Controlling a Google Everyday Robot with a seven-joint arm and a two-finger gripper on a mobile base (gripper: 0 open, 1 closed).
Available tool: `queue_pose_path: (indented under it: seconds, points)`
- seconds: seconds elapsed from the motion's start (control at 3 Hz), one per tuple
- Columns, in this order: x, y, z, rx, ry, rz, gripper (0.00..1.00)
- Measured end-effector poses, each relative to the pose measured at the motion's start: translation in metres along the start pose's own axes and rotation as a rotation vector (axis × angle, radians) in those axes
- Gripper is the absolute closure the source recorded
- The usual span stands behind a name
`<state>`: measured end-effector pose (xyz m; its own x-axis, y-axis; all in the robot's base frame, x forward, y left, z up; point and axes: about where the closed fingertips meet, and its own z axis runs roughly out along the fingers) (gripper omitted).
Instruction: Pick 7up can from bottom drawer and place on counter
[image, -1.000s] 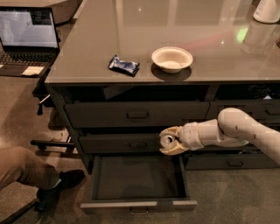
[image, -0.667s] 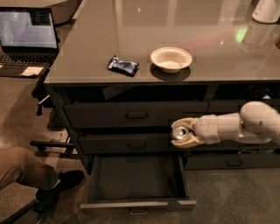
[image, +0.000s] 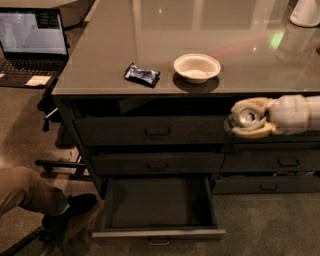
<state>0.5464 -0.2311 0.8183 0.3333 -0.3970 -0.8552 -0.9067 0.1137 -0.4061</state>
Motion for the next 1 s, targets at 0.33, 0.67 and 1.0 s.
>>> queue_pose_path:
  seconds: [0.33,0.67,1.0]
  points:
    - [-0.054,-0.033,-0.008,-0.042,-0.154,-0.034,1.0]
    - [-0.108,-0.065,-0.032,-0.038,-0.239,-0.081,1.0]
    - [-0.132,-0.094,-0.052,0.032,-0.28,-0.03,1.0]
